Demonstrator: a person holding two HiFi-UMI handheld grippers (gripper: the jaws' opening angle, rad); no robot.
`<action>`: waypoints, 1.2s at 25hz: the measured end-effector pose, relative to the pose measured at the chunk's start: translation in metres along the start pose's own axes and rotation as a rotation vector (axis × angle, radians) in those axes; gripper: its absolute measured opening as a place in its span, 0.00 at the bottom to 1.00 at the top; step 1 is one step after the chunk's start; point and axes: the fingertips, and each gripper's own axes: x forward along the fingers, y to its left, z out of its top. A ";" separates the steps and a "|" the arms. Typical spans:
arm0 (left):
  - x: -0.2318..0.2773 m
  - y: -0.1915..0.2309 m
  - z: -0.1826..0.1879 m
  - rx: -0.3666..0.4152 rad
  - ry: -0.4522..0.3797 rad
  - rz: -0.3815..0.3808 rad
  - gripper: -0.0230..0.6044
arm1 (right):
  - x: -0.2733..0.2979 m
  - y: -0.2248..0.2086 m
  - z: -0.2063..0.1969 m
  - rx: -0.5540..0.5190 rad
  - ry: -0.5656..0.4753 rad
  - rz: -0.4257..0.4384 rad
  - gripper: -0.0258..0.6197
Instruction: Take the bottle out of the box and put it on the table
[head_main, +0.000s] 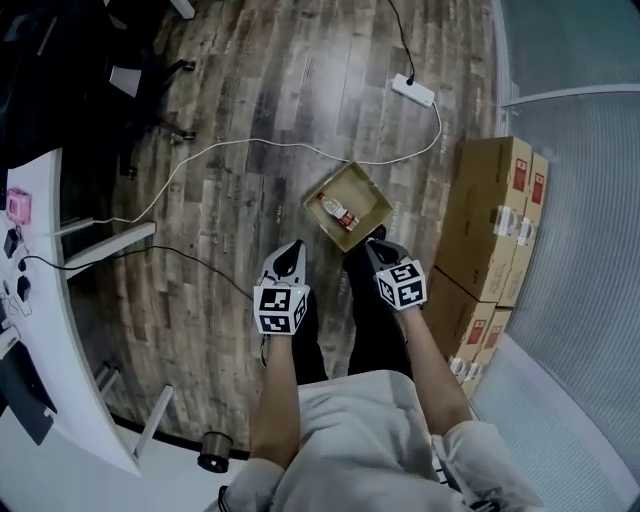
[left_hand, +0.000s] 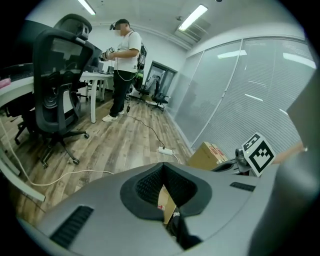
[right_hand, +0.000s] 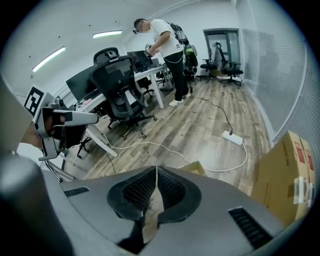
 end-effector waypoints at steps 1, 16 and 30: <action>0.008 0.004 -0.008 -0.006 0.008 0.004 0.06 | 0.012 -0.005 -0.006 0.012 0.007 0.014 0.11; 0.123 0.079 -0.139 -0.078 -0.010 0.097 0.06 | 0.203 -0.071 -0.093 -0.042 0.128 0.040 0.11; 0.241 0.089 -0.267 -0.187 -0.041 0.126 0.06 | 0.346 -0.140 -0.174 0.018 0.189 0.044 0.11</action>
